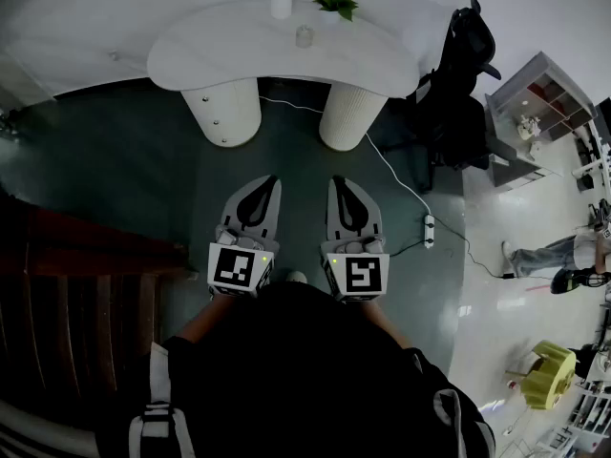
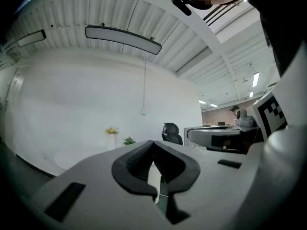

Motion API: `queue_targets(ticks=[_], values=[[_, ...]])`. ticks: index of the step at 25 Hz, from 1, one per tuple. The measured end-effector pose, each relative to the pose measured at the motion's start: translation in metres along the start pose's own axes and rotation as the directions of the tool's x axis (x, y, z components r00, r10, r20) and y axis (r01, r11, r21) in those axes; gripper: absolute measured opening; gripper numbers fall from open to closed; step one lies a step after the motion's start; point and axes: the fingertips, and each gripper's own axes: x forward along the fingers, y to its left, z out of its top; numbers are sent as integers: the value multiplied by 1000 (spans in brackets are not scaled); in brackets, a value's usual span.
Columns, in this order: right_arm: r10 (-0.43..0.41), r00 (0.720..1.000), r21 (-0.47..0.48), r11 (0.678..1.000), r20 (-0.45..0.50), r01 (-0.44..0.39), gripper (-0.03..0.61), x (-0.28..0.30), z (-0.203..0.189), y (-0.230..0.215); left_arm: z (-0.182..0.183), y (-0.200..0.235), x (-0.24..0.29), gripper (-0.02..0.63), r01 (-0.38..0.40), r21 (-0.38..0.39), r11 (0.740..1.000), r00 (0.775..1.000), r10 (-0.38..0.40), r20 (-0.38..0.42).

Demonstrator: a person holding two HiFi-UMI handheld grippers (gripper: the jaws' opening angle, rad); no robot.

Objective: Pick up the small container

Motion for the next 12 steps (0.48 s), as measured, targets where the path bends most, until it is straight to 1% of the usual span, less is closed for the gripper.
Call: queue_targets(ticks=[5,12], values=[[9,998,-20,1000,69,-7,21,-5,2,-7,1,-9,0,8,-13,-2,1000,1000,13,11],[28,997,-12,1000,66,-27,23,-13,-1,-17,-1,-23,3,8,-18,-1,1000,1000,18,3]])
